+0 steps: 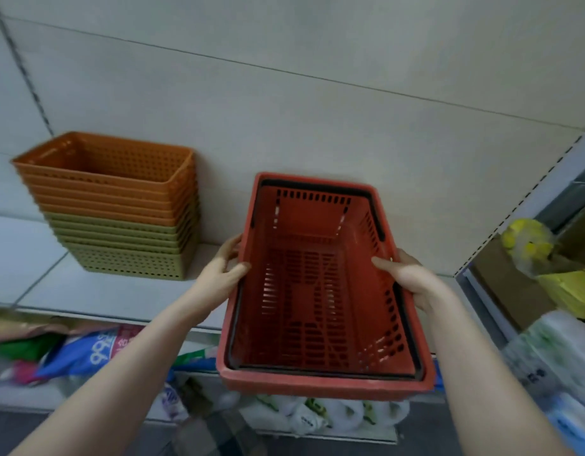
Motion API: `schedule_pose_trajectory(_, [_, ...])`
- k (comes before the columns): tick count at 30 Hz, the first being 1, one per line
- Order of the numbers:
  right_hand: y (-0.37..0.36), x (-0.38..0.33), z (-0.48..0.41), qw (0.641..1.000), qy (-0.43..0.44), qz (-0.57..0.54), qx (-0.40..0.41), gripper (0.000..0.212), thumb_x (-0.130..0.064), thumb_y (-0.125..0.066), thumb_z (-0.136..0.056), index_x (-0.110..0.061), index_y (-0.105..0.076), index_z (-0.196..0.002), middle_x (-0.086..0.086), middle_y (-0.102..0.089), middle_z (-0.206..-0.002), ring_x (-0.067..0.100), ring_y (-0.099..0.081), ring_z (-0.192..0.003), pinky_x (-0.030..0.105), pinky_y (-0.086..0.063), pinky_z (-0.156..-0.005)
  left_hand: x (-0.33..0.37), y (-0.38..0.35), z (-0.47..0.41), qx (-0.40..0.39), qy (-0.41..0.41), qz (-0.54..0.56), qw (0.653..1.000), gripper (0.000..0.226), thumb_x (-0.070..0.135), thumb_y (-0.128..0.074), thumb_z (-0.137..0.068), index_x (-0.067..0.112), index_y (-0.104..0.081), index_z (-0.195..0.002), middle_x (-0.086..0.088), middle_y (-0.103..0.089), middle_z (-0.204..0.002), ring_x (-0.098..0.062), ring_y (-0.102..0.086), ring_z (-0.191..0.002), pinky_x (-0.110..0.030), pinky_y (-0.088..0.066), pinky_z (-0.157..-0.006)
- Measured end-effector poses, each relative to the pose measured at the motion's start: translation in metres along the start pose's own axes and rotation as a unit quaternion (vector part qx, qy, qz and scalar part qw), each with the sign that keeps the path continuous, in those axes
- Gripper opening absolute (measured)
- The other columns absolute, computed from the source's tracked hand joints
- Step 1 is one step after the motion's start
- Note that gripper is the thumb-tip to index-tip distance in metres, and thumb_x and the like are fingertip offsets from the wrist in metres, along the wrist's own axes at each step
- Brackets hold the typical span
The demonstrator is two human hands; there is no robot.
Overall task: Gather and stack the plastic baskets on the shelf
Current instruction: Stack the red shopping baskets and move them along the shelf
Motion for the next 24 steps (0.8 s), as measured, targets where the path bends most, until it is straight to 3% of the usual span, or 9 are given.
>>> schedule_pose_trajectory(4, [0.003, 0.017, -0.001, 1.0, 0.023, 0.001, -0.005, 0.039, 0.003, -0.054, -0.09, -0.017, -0.058, -0.123, 0.006, -0.071, -0.101, 0.024, -0.068, -0.083, 0.033, -0.059, -0.071, -0.007, 0.0, 0.009, -0.003, 0.061, 0.076, 0.995, 0.055, 0.026, -0.057, -0.092, 0.047, -0.033, -0.137, 0.009, -0.064, -0.115, -0.013, -0.067, -0.094, -0.026, -0.055, -0.058])
schedule_pose_trajectory(7, [0.002, 0.029, 0.005, 0.999, 0.033, -0.026, 0.014, 0.043, 0.004, -0.055, -0.088, -0.025, -0.059, -0.12, 0.009, -0.071, -0.103, 0.029, -0.069, -0.089, 0.043, -0.057, -0.08, -0.006, -0.002, 0.012, 0.014, 0.072, 0.112, 0.991, 0.053, 0.048, -0.053, -0.093, 0.047, -0.032, -0.142, 0.013, -0.064, -0.124, -0.013, -0.067, -0.104, -0.036, -0.06, -0.077])
schedule_pose_trajectory(9, [-0.001, 0.035, 0.016, 0.998, 0.043, -0.038, 0.03, 0.038, 0.004, -0.056, -0.088, -0.029, -0.061, -0.107, 0.011, -0.07, -0.101, 0.029, -0.068, -0.084, 0.045, -0.056, -0.082, -0.009, -0.003, 0.018, 0.022, 0.051, 0.116, 0.992, 0.052, 0.047, -0.053, -0.094, 0.041, -0.039, -0.144, 0.008, -0.064, -0.129, -0.012, -0.066, -0.108, -0.045, -0.055, -0.092])
schedule_pose_trajectory(11, [-0.008, 0.041, 0.035, 0.996, 0.047, -0.061, 0.045, 0.038, 0.006, -0.054, -0.088, -0.03, -0.06, -0.099, 0.012, -0.069, -0.098, 0.026, -0.066, -0.079, 0.044, -0.056, -0.079, -0.012, -0.002, 0.032, 0.02, 0.031, 0.124, 0.992, 0.046, 0.036, -0.05, -0.098, 0.038, -0.042, -0.143, 0.007, -0.064, -0.129, -0.011, -0.066, -0.105, -0.033, -0.057, -0.086])
schedule_pose_trajectory(13, [-0.02, 0.053, 0.06, 0.994, 0.049, -0.081, 0.06, 0.039, 0.006, -0.055, -0.087, -0.026, -0.062, -0.107, 0.016, -0.07, -0.105, 0.03, -0.067, -0.083, 0.051, -0.056, -0.085, -0.02, 0.006, 0.053, 0.011, 0.028, 0.143, 0.989, 0.045, 0.026, -0.048, -0.099, 0.035, -0.043, -0.143, 0.007, -0.062, -0.131, -0.011, -0.062, -0.108, -0.017, -0.055, -0.07])
schedule_pose_trajectory(14, [-0.028, 0.059, 0.074, 0.993, 0.051, -0.083, 0.064, 0.041, 0.006, -0.055, -0.087, -0.026, -0.062, -0.112, 0.017, -0.07, -0.109, 0.033, -0.067, -0.089, 0.054, -0.054, -0.089, -0.028, 0.013, 0.065, 0.005, 0.028, 0.15, 0.988, 0.045, 0.025, -0.047, -0.099, 0.034, -0.043, -0.144, 0.007, -0.061, -0.134, -0.012, -0.061, -0.112, -0.016, -0.053, -0.068])
schedule_pose_trajectory(17, [-0.065, 0.076, 0.122, 0.992, 0.066, -0.082, 0.067, 0.044, 0.003, -0.057, -0.087, -0.027, -0.062, -0.118, 0.012, -0.072, -0.109, 0.036, -0.068, -0.1, 0.058, -0.053, -0.092, -0.056, 0.047, 0.109, 0.001, 0.021, 0.164, 0.986, 0.045, 0.021, -0.048, -0.098, 0.034, -0.047, -0.141, 0.006, -0.064, -0.132, -0.014, -0.061, -0.111, -0.026, -0.052, -0.074])
schedule_pose_trajectory(20, [-0.12, 0.083, 0.178, 0.993, 0.073, -0.07, 0.056, 0.05, 0.0, -0.057, -0.089, -0.027, -0.056, -0.131, 0.005, -0.072, -0.111, 0.027, -0.07, -0.1, 0.052, -0.056, -0.09, -0.087, 0.1, 0.158, 0.016, 0.017, 0.179, 0.984, 0.044, 0.014, -0.048, -0.098, 0.026, -0.051, -0.14, 0.005, -0.062, -0.133, -0.015, -0.059, -0.115, -0.023, -0.052, -0.08])
schedule_pose_trajectory(24, [-0.208, 0.086, 0.234, 0.993, 0.09, -0.073, 0.022, 0.053, -0.008, -0.062, -0.085, -0.033, -0.056, -0.131, 0.003, -0.072, -0.114, 0.025, -0.069, -0.105, 0.053, -0.054, -0.092, -0.124, 0.187, 0.224, 0.046, 0.008, 0.188, 0.981, 0.046, 0.009, -0.045, -0.098, 0.025, -0.048, -0.141, 0.013, -0.063, -0.128, -0.009, -0.059, -0.116, -0.018, -0.053, -0.088])
Point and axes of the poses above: each hand's wrist, its own z-axis away from the middle knuckle, its own y-axis out of the back of the hand, x = y × z, the point moved 1 cm from there along -z, towards the middle knuckle
